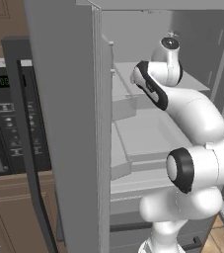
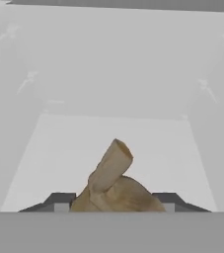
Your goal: Grab the onion and garlic from the fridge, place them in the blender, close the lid, and turn on the blender to create a marinade.
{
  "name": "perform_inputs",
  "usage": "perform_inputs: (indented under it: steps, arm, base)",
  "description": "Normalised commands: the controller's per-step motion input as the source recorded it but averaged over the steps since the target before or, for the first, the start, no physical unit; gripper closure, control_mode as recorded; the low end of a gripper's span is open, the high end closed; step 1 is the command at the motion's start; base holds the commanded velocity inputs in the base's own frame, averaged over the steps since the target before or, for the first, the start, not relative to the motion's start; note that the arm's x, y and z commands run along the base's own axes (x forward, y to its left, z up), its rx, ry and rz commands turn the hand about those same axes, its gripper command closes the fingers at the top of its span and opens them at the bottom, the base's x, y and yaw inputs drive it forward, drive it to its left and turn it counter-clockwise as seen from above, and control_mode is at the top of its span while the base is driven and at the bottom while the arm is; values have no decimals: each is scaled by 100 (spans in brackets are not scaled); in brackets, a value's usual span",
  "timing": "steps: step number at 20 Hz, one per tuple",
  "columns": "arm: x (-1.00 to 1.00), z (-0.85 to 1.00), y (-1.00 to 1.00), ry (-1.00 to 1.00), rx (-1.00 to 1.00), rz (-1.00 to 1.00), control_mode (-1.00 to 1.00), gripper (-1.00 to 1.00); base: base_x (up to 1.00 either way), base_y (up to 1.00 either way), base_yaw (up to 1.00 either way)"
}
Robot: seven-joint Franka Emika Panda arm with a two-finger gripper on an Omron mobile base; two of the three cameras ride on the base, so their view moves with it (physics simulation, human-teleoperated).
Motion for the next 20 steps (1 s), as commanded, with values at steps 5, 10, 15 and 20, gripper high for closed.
perform_inputs:
  steps: [5,10,15,20]
  arm:
    - [-2,1,0,-1,0,1,-100,100]
    - [-68,26,0,-11,0,0,-100,100]
    - [-100,2,0,-10,5,0,-100,100]
    - [-100,0,0,-4,12,-1,-100,100]
  base:
    - [0,0,0]
    - [0,0,0]
    - [0,0,0]
    - [0,0,0]
